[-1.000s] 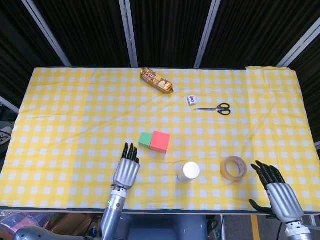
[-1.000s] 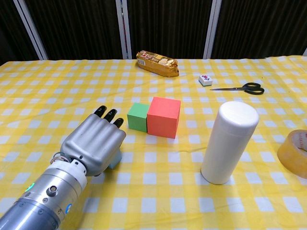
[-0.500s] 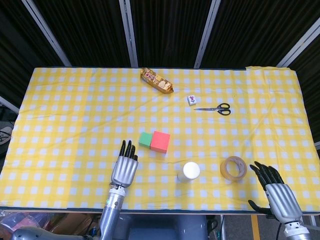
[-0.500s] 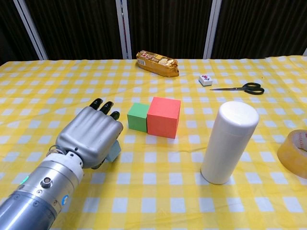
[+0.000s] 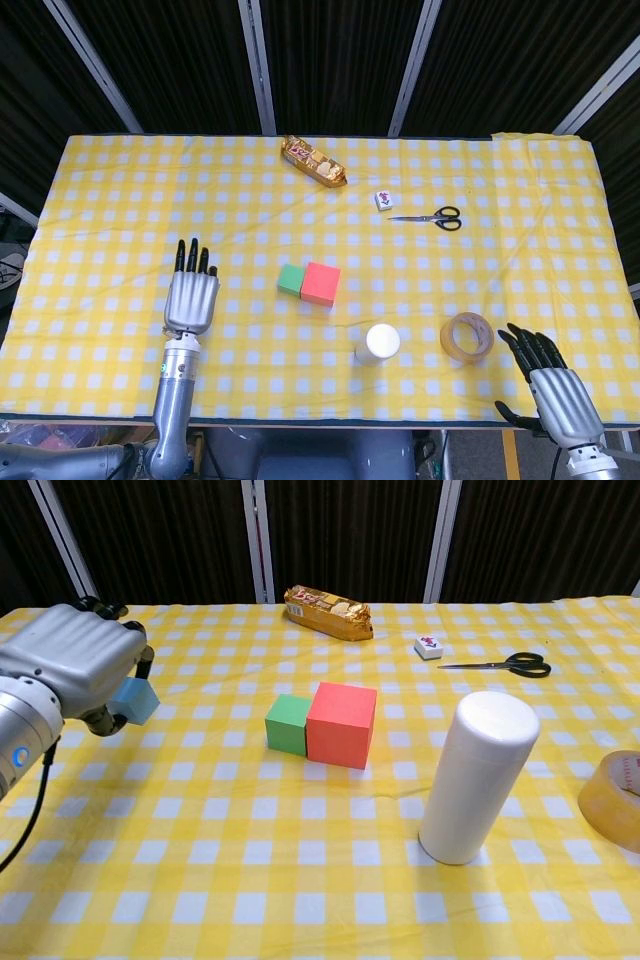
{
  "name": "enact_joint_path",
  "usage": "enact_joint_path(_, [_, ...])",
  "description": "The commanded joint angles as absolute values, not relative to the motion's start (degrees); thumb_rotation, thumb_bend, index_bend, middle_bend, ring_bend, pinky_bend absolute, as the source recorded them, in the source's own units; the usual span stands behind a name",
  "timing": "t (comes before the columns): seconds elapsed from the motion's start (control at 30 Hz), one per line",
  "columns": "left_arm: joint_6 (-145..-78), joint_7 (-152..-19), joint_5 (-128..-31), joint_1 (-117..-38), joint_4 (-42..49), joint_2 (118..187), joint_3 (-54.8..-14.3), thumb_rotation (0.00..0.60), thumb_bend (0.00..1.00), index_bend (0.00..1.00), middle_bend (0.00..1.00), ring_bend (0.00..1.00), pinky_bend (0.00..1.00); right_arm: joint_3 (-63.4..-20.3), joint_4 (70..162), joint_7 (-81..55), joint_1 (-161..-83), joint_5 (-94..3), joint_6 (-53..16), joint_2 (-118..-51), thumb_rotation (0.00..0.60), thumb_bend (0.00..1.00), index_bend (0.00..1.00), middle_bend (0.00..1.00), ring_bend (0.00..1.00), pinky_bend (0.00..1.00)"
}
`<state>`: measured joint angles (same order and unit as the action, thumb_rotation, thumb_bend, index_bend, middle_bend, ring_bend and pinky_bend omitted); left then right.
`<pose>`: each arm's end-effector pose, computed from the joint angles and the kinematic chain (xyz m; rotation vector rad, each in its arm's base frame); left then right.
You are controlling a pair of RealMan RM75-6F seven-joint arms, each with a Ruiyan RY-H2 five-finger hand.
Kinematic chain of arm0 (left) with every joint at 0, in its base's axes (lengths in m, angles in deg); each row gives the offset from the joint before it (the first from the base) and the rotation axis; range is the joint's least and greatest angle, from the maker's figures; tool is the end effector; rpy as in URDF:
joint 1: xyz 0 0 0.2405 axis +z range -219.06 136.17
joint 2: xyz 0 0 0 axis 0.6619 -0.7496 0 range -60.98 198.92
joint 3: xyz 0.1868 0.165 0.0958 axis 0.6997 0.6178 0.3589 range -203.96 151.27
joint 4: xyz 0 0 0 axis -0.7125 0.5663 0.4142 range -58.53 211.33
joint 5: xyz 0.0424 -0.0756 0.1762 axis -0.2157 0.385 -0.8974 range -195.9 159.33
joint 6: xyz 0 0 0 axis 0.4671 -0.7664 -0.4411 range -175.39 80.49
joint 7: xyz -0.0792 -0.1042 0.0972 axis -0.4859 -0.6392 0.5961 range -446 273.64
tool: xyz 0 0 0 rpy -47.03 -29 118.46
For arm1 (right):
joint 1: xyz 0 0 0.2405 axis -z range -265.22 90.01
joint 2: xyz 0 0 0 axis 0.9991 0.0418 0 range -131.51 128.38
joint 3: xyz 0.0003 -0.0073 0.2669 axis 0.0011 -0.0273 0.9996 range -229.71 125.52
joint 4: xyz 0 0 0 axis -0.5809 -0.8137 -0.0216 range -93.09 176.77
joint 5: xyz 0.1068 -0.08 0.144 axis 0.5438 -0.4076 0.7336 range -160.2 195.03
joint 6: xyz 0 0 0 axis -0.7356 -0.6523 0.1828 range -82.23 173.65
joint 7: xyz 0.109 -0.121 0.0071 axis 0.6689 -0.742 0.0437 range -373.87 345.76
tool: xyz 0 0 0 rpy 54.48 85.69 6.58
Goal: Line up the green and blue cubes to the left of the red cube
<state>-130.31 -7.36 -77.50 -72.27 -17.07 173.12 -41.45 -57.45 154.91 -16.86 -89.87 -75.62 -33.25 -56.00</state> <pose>-0.1447 0.3097 -0.0138 -1.5734 -0.4717 -0.4647 -0.2605 -0.1502 0.1604 1.5459 -1.1796 0.8859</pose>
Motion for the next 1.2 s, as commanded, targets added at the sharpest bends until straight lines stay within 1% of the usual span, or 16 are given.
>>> enact_joint_path(0.03, [-129.39,-8.72,-75.28,-72.87,-16.98,171.87,-43.32,0.600,0.40,0.46,0.14,0.00,0.00,-57.41,154.98,-17.11,-89.96,-75.47,-33.04,-56.12,0.600,0.28,0.06,0.00,0.02,0.00])
enact_joint_path(0.3, [-128.48,-8.67,-73.44,-75.82,-12.50,171.34,-45.34,0.600,0.39,0.46,0.14,0.00,0.00,-57.26,155.00,-17.10,-89.97,-75.09,-33.05,-56.05,0.600,0.28,0.06,0.00,0.02,0.00])
enact_joint_path(0.33, [-128.18,-8.87,-73.33,-76.43,-11.64,171.19,-45.85,0.600,0.39,0.46,0.14,0.00,0.00,-57.28,155.00,-17.07,-89.95,-75.11,-33.07,-56.03,0.600,0.28,0.06,0.00,0.02,0.00])
enact_joint_path(0.4, [-126.73,-9.38,-72.27,-78.93,-8.02,171.08,-48.69,0.600,0.38,0.46,0.14,0.00,0.00,-57.35,155.03,-17.16,-89.94,-75.25,-33.05,-56.03,0.600,0.28,0.06,0.00,0.02,0.00])
enact_joint_path(0.63, [-123.73,-13.47,-70.36,-82.48,-2.62,172.11,-50.68,0.600,0.38,0.47,0.14,0.00,0.00,-57.30,155.12,-17.15,-89.99,-75.12,-32.97,-56.05,0.600,0.28,0.06,0.00,0.02,0.00])
enact_joint_path(0.77, [-122.31,-16.22,-69.51,-83.82,-0.12,173.22,-50.71,0.600,0.38,0.47,0.14,0.00,0.00,-57.21,155.01,-17.04,-90.10,-74.77,-32.74,-56.03,0.600,0.28,0.06,0.00,0.02,0.00])
enact_joint_path(1.1, [-118.79,-18.82,-69.45,-88.12,3.30,176.04,-49.02,0.600,0.38,0.48,0.14,0.00,0.00,-57.09,154.89,-16.98,-90.35,-74.23,-32.21,-56.12,0.600,0.28,0.06,0.00,0.03,0.00])
enact_joint_path(1.2, [-117.88,-18.32,-67.07,-89.36,3.94,178.32,-48.67,0.600,0.38,0.48,0.14,0.00,0.00,-57.03,154.78,-16.73,-90.30,-74.14,-32.36,-56.04,0.600,0.28,0.06,0.00,0.03,0.00])
